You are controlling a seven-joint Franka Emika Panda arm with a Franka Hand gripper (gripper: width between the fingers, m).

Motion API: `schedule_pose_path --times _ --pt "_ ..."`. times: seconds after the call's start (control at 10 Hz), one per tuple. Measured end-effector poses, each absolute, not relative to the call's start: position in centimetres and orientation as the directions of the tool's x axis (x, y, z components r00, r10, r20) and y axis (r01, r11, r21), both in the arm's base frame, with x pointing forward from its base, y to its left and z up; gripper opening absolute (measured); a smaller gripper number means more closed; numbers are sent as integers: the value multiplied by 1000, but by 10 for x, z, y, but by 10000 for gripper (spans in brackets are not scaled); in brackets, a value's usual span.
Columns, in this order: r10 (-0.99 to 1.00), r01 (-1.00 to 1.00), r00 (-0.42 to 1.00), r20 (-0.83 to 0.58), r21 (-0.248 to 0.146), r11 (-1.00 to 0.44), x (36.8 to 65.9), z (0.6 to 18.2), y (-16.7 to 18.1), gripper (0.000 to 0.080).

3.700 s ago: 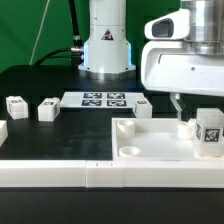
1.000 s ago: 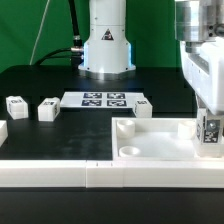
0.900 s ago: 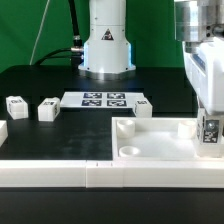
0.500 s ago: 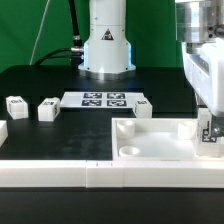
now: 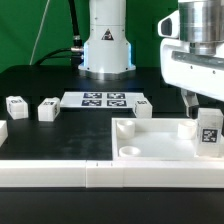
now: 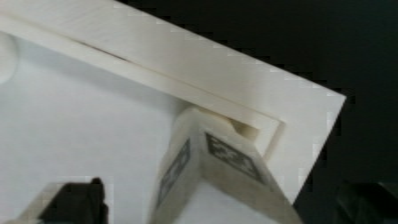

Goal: Assemble one leg

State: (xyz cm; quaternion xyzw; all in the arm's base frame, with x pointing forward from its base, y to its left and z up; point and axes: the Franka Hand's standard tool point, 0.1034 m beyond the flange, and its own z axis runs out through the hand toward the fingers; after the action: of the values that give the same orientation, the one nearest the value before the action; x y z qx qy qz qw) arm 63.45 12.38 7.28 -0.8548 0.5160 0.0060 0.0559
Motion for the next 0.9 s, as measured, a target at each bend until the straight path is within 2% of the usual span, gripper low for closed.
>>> schedule_pose_path --times 0.4,0.7,0.9 --pt "-574 -573 819 -23 -98 -813 637 72 122 649" --pt "-355 -353 935 3 -95 -931 638 71 120 649" --pt "-214 -211 977 24 -78 -974 639 72 119 649"
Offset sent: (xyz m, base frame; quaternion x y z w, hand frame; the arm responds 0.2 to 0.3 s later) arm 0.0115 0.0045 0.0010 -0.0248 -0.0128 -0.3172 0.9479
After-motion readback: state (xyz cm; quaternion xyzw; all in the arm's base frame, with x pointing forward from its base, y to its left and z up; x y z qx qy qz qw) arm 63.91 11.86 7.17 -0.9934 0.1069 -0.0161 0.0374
